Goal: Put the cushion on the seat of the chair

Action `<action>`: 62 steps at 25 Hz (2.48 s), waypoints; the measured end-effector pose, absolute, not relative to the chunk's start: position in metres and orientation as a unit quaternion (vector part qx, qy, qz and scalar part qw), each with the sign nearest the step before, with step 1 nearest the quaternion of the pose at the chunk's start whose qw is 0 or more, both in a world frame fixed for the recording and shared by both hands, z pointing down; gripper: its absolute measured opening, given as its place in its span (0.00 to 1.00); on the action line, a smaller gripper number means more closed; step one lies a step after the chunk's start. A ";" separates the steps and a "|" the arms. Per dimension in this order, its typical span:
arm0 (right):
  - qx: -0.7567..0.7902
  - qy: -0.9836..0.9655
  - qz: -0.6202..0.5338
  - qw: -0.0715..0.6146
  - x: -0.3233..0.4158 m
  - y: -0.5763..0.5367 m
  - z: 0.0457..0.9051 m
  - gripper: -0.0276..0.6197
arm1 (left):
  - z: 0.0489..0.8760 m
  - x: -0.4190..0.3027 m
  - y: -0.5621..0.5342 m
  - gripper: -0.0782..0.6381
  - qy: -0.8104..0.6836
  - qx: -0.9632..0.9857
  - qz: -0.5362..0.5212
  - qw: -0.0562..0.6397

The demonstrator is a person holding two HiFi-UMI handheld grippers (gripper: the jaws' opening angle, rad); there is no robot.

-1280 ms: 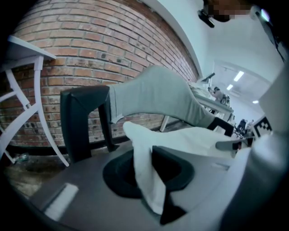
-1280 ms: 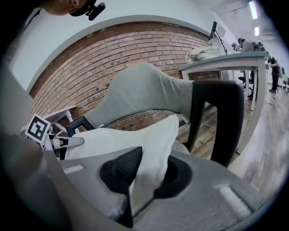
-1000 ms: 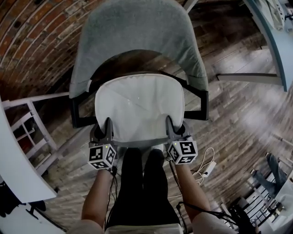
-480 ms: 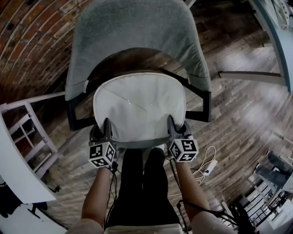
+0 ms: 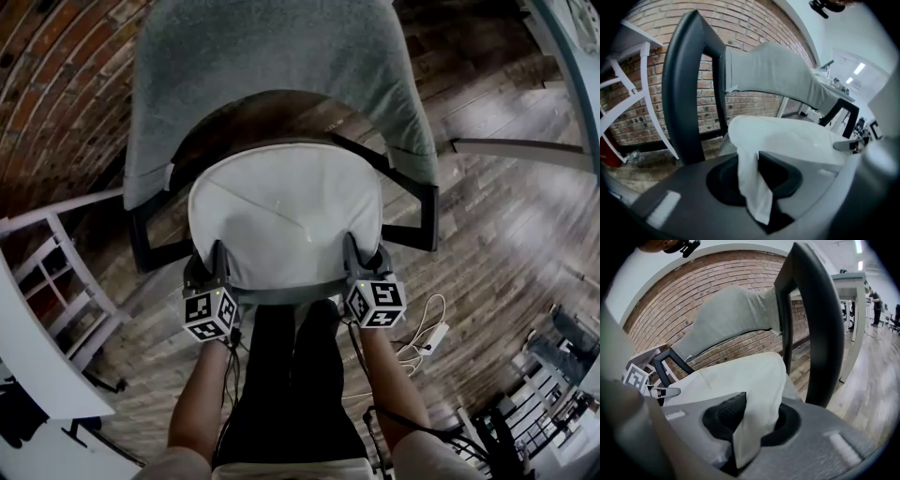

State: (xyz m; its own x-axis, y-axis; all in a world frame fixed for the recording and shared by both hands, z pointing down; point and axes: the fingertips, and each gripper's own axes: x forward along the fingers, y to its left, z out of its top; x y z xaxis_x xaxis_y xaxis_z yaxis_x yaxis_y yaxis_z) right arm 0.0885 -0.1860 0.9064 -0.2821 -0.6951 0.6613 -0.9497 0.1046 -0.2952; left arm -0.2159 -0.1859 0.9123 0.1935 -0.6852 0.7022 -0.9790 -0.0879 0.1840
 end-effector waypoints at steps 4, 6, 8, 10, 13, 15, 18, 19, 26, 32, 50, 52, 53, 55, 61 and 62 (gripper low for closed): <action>0.571 -0.715 0.358 0.185 0.090 -0.185 0.908 0.18 | 0.913 -0.214 -0.185 0.21 -0.590 0.700 0.235 0.326; 0.572 -0.714 0.361 0.182 0.091 -0.185 0.908 0.19 | 0.913 -0.213 -0.185 0.21 -0.592 0.699 0.241 0.321; 0.573 -0.713 0.363 0.177 0.091 -0.185 0.906 0.20 | 0.911 -0.213 -0.186 0.21 -0.593 0.699 0.241 0.319; 0.575 -0.712 0.365 0.172 0.092 -0.187 0.901 0.21 | 0.909 -0.213 -0.187 0.21 -0.592 0.700 0.240 0.319; 0.581 -0.709 0.357 0.179 0.093 -0.187 0.896 0.24 | 0.909 -0.212 -0.187 0.21 -0.590 0.698 0.242 0.326; 0.583 -0.706 0.359 0.183 0.094 -0.185 0.897 0.26 | 0.908 -0.213 -0.186 0.22 -0.589 0.696 0.246 0.328; 0.587 -0.700 0.362 0.185 0.097 -0.184 0.895 0.28 | 0.903 -0.212 -0.185 0.23 -0.590 0.696 0.248 0.326; 0.588 -0.699 0.361 0.185 0.098 -0.184 0.894 0.29 | 0.902 -0.212 -0.185 0.23 -0.591 0.696 0.246 0.325; 0.591 -0.698 0.361 0.180 0.102 -0.183 0.888 0.37 | 0.894 -0.219 -0.181 0.31 -0.603 0.689 0.238 0.324; 0.608 -0.692 0.349 0.174 0.115 -0.173 0.878 0.44 | 0.885 -0.230 -0.170 0.37 -0.614 0.682 0.231 0.323; 0.559 -0.755 0.313 0.139 0.080 -0.155 0.684 0.43 | 0.685 -0.208 -0.145 0.37 -0.591 0.733 0.194 0.274; 0.545 -0.772 0.296 0.139 0.068 -0.153 0.647 0.43 | 0.644 -0.204 -0.146 0.37 -0.591 0.742 0.178 0.260; 0.542 -0.777 0.289 0.137 0.064 -0.150 0.627 0.43 | 0.623 -0.202 -0.144 0.37 -0.591 0.746 0.173 0.253; 0.541 -0.782 0.280 0.129 0.061 -0.144 0.586 0.42 | 0.582 -0.199 -0.139 0.37 -0.592 0.751 0.166 0.241; 0.549 -0.797 0.241 0.070 0.060 -0.144 0.450 0.37 | 0.450 -0.170 -0.139 0.35 -0.563 0.788 0.120 0.217; 0.547 -0.801 0.233 0.066 0.058 -0.141 0.430 0.33 | 0.430 -0.165 -0.135 0.34 -0.557 0.795 0.115 0.210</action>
